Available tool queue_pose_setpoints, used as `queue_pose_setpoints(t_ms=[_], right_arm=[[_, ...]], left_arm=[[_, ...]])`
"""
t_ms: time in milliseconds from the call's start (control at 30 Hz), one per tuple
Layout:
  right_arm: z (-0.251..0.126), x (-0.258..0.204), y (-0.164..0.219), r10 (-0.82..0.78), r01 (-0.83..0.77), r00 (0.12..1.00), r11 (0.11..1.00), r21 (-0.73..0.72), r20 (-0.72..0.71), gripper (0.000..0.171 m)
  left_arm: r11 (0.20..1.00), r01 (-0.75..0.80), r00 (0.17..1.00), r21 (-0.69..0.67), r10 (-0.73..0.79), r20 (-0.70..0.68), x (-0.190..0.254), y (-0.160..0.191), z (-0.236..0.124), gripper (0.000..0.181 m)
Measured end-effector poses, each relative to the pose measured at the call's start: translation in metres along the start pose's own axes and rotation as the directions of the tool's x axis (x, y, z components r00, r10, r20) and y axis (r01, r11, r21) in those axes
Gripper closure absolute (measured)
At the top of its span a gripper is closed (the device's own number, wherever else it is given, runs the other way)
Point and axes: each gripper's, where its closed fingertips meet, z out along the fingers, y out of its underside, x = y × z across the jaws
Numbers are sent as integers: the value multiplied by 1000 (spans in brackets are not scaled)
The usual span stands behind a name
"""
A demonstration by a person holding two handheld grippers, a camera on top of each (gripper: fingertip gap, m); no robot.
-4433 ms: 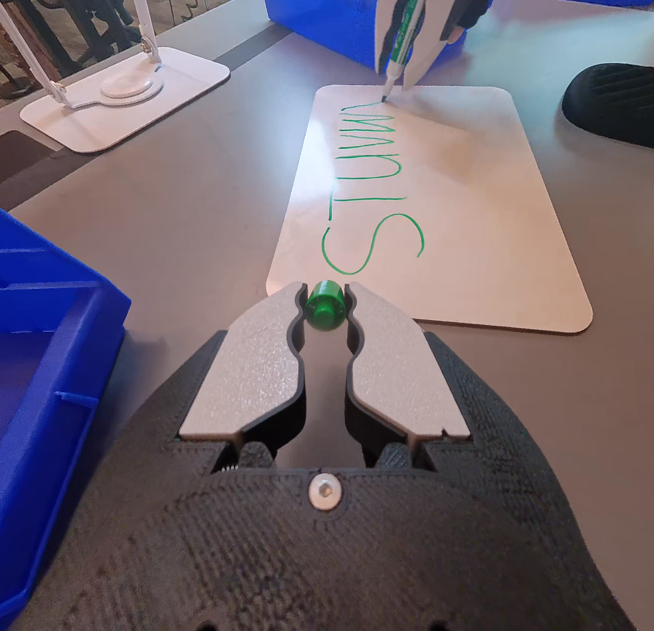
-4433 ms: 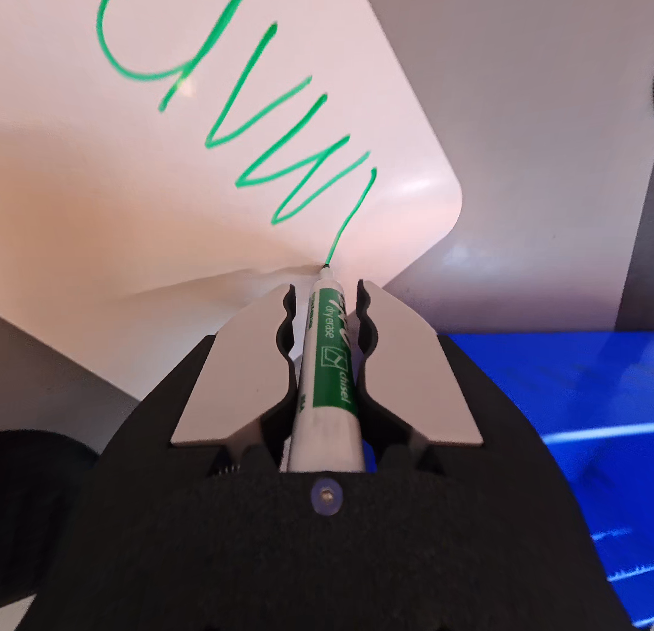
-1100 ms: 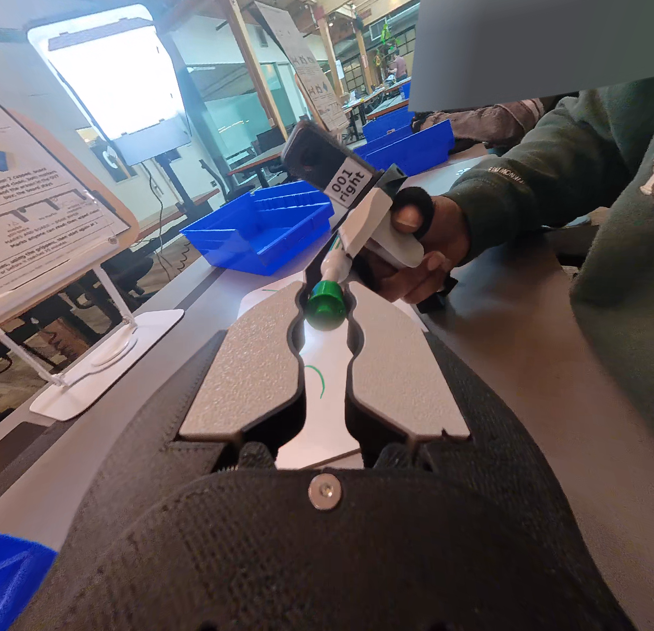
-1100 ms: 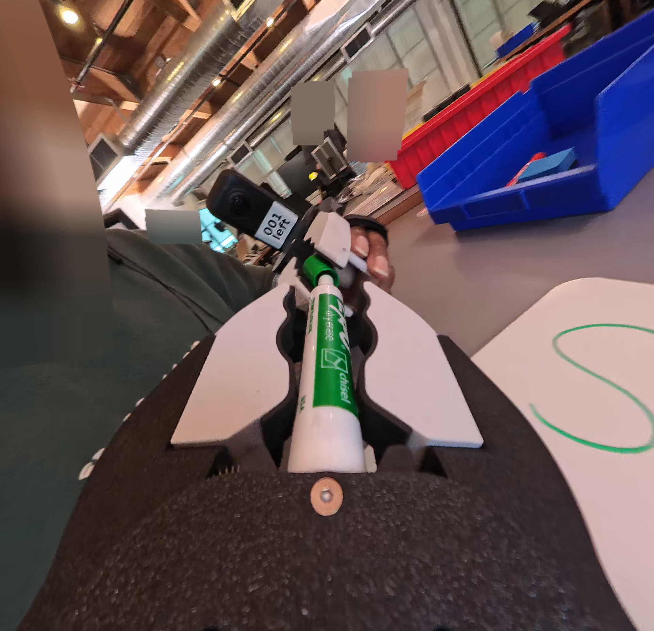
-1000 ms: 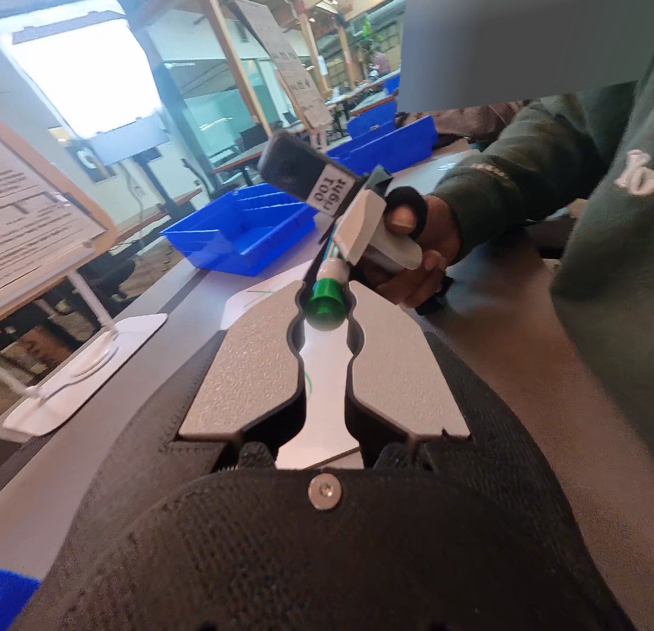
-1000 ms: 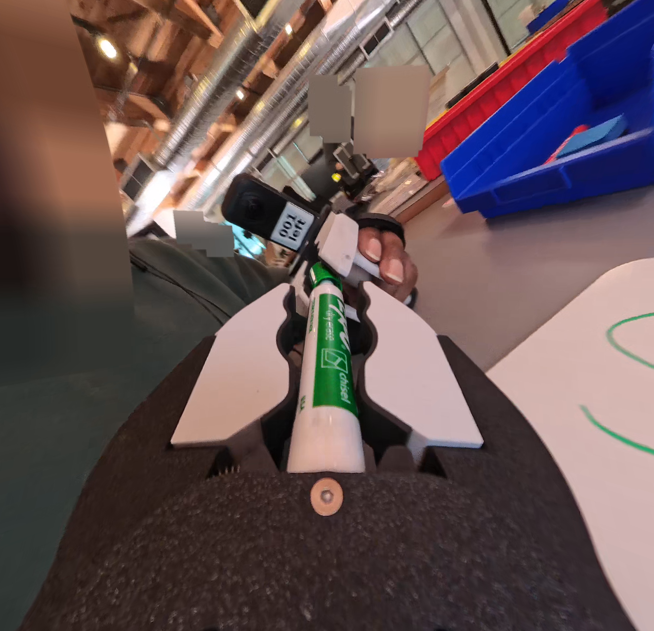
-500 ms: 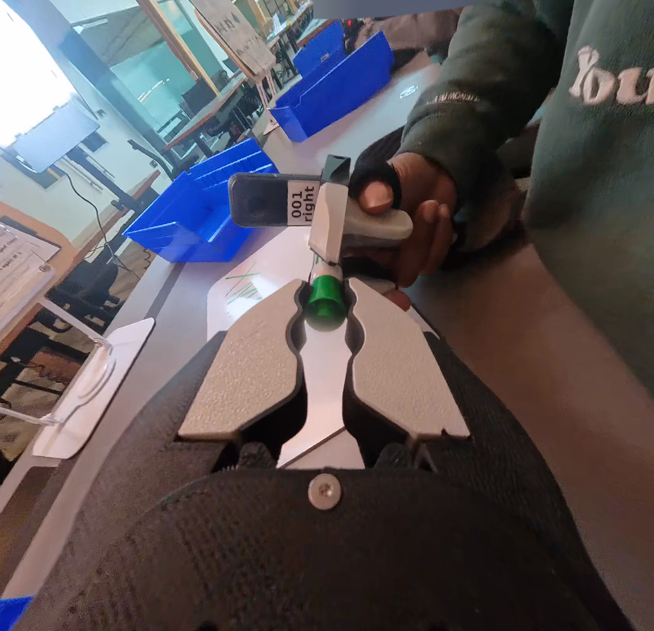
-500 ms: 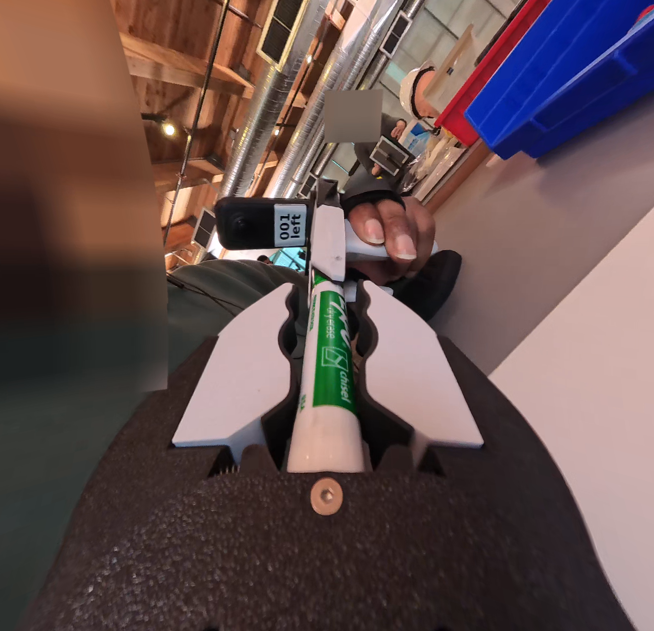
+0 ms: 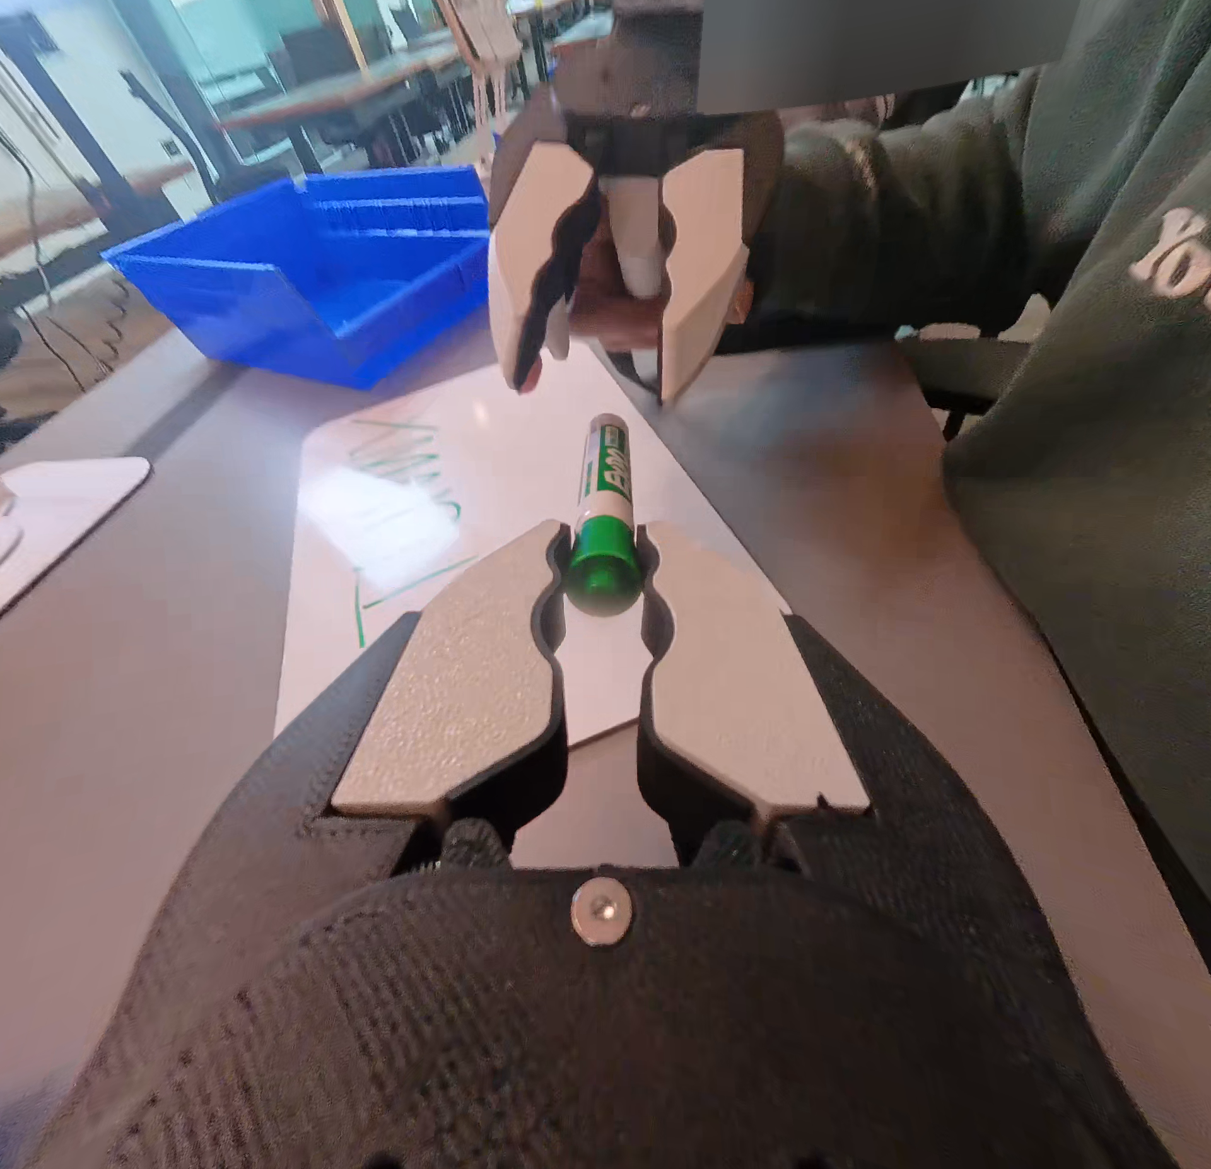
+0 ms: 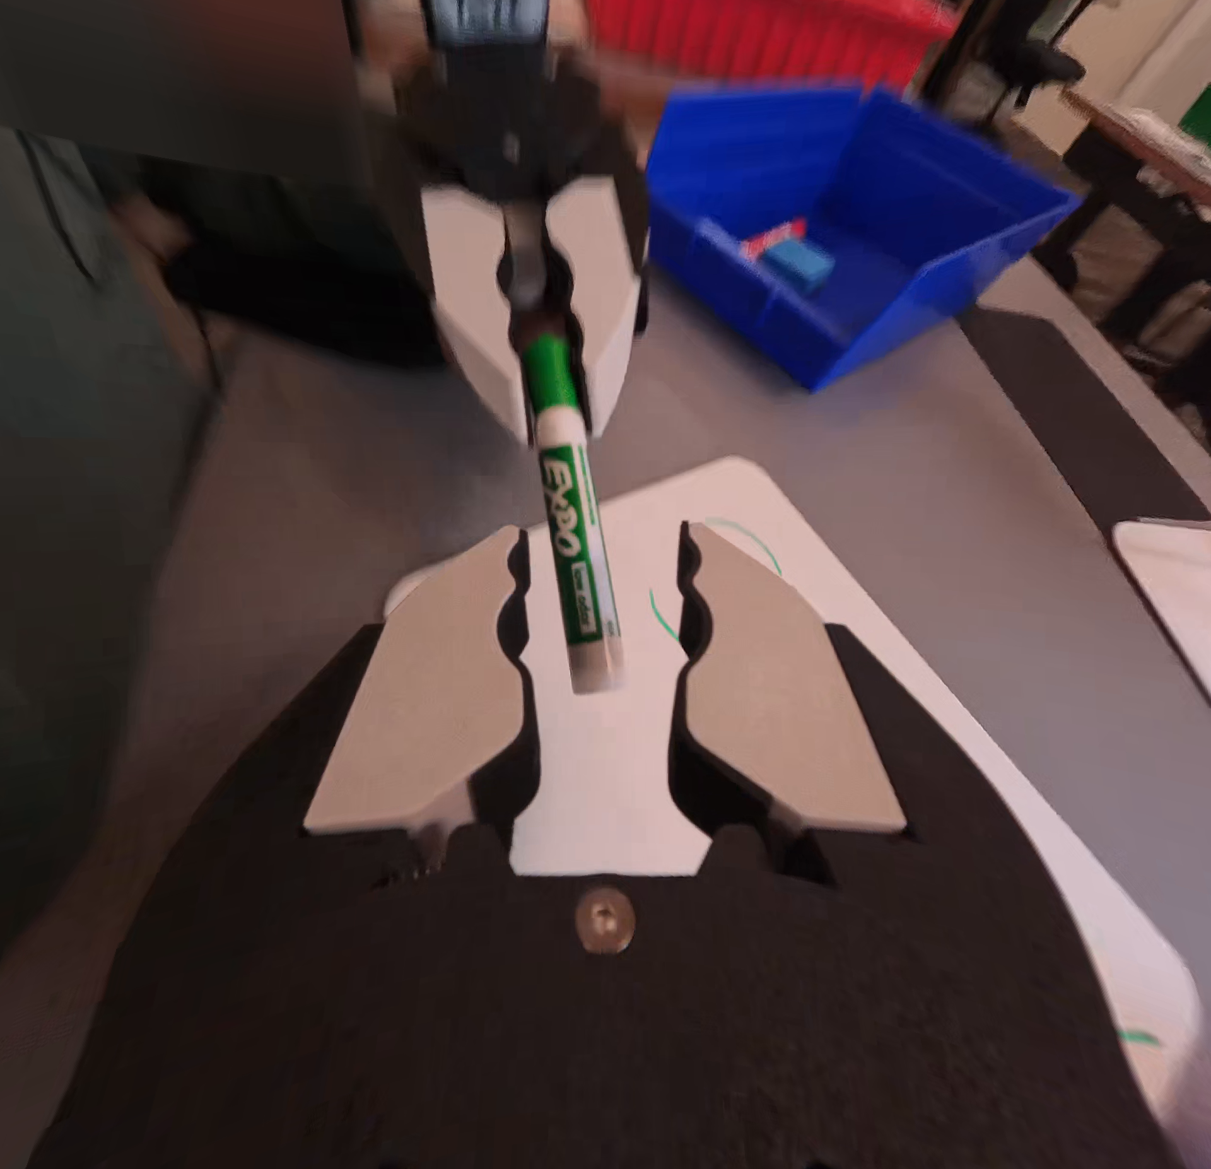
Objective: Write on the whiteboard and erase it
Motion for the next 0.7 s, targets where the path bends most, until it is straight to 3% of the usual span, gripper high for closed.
queue_pose_setpoints(t_ms=[67, 267, 333, 400, 467, 500, 567, 700], right_arm=[[9, -6, 19, -94, 93, 996, 986, -141, -3, 130], [31, -18, 34, -202, 198, 979, 949, -243, 8, 152], [27, -13, 29, -154, 149, 988, 962, -227, -2, 152], [14, 9, 21, -45, 33, 997, 983, -182, -60, 152], [-12, 61, 23, 79, -114, 969, 984, -139, -234, 152], [-33, 95, 30, 165, -210, 927, 973, -101, -338, 152], [-88, 167, 53, 347, -400, 762, 916, 24, -546, 152], [-189, 258, 138, 449, -630, 393, 767, 120, -802, 152]], left_arm=[[1000, 1, 1000, -22, -1, -7, 1, 3, 3, 162], [999, 46, 998, -8, -47, -50, 9, 1, 9, 162], [998, 66, 997, 1, -66, -28, 5, -1, 9, 162], [990, 137, 986, 42, -140, 86, -15, -4, 6, 152], [977, 198, 969, 73, -207, 135, -32, -4, -3, 142], [969, 229, 962, 94, -240, 133, -37, -4, -8, 145], [957, 267, 949, 114, -282, 142, -45, 0, -16, 149], [966, 246, 952, 85, -257, 167, -48, 7, -23, 155]])
